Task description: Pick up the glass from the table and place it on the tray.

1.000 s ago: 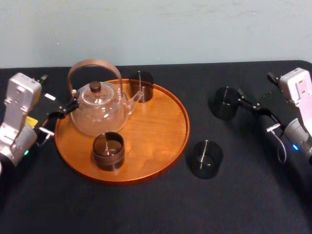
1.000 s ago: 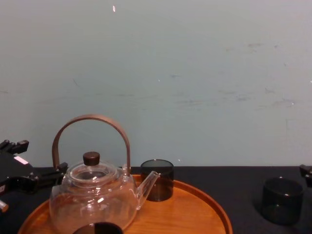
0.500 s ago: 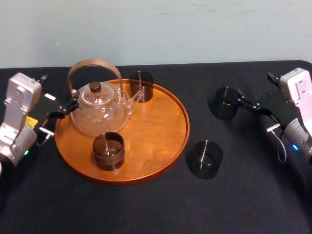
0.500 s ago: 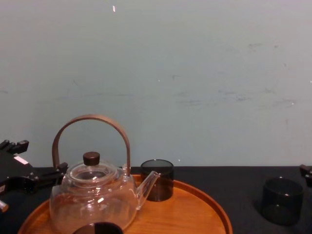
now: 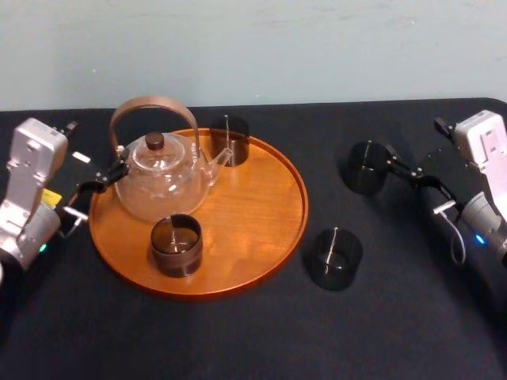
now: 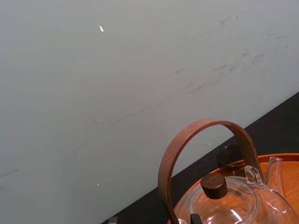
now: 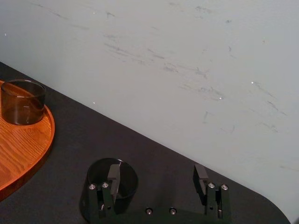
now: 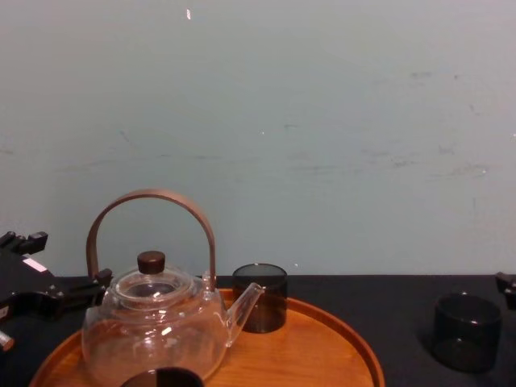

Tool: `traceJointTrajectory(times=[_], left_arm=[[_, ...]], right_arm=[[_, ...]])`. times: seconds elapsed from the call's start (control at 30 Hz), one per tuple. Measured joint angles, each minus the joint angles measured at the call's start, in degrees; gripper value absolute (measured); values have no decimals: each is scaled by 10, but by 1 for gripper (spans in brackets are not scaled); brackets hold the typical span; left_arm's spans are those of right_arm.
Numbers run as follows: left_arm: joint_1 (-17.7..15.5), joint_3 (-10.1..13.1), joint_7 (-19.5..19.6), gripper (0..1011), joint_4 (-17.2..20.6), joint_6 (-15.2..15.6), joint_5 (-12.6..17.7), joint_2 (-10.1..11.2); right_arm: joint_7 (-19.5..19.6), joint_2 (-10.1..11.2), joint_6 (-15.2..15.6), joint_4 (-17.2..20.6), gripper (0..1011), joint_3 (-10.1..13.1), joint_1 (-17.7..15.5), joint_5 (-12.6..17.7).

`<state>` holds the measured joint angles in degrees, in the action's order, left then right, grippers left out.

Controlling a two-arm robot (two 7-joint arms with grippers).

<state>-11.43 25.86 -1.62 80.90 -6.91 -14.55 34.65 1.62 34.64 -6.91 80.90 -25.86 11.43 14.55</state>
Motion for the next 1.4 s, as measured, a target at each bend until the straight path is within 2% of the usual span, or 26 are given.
traceJointTrajectory(times=[0.43,0.53,0.7,0.97,1.4], left_arm=[[0,0,0,1009,0,0,0,0],[0,0,0,1010,0,0,0,0],[0,0,0,1009,0,0,0,0],[0,0,0,1009,0,0,0,0],[0,0,0,1010,0,0,0,0]], right_arm=[[-1,0,0,0,1002,1,0,0],[-31,0,-1,0,1002,8,-3,19],[-68,9,-4,16,1002,17,-19,36],[-104,26,-10,51,1002,32,-55,51],[-135,51,-13,100,1002,54,-106,55]])
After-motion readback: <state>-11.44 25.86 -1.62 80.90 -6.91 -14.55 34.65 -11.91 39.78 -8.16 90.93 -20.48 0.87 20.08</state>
